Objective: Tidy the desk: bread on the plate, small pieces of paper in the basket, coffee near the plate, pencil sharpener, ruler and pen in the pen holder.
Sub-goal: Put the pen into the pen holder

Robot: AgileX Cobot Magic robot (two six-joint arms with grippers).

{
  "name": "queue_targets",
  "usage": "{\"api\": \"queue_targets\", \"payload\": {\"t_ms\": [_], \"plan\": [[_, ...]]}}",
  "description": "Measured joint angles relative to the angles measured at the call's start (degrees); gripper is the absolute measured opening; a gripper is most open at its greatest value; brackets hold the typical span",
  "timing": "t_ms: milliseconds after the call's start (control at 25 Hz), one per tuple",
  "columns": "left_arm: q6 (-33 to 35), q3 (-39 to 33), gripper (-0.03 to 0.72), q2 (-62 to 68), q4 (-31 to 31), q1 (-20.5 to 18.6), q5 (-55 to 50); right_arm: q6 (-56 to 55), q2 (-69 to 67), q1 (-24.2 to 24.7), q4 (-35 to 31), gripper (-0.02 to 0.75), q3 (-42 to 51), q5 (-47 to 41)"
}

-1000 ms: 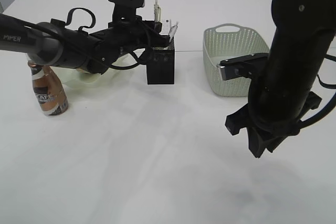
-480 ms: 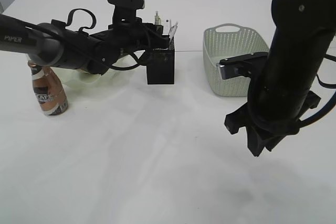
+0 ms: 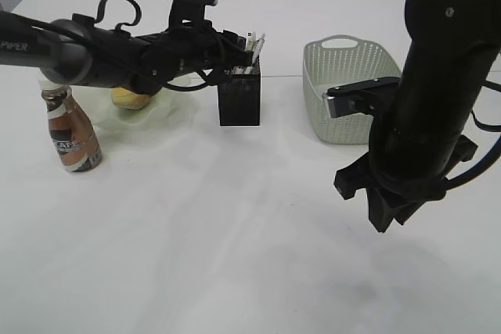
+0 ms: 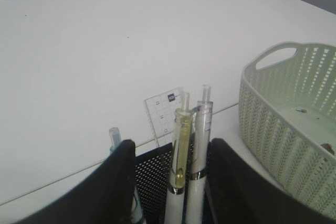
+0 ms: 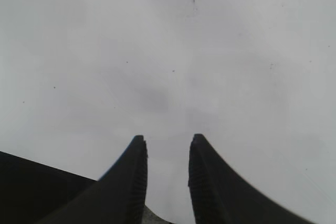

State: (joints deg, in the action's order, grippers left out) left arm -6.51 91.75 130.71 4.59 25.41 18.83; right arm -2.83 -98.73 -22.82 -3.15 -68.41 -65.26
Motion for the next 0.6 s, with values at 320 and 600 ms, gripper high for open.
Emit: {"api": "queue_targets", "payload": {"t_ms": [320, 600], "plan": [[-0.1, 0.8, 0.34, -8.3, 0.0, 0.0, -13.9, 0.0, 0.0, 0.0, 0.0, 0.238, 0.0, -1.9], [-0.1, 0.9, 0.34, -19.8, 0.0, 0.0, -31.7, 0.0, 0.0, 0.0, 0.0, 0.238, 0.0, -3.7]]}}
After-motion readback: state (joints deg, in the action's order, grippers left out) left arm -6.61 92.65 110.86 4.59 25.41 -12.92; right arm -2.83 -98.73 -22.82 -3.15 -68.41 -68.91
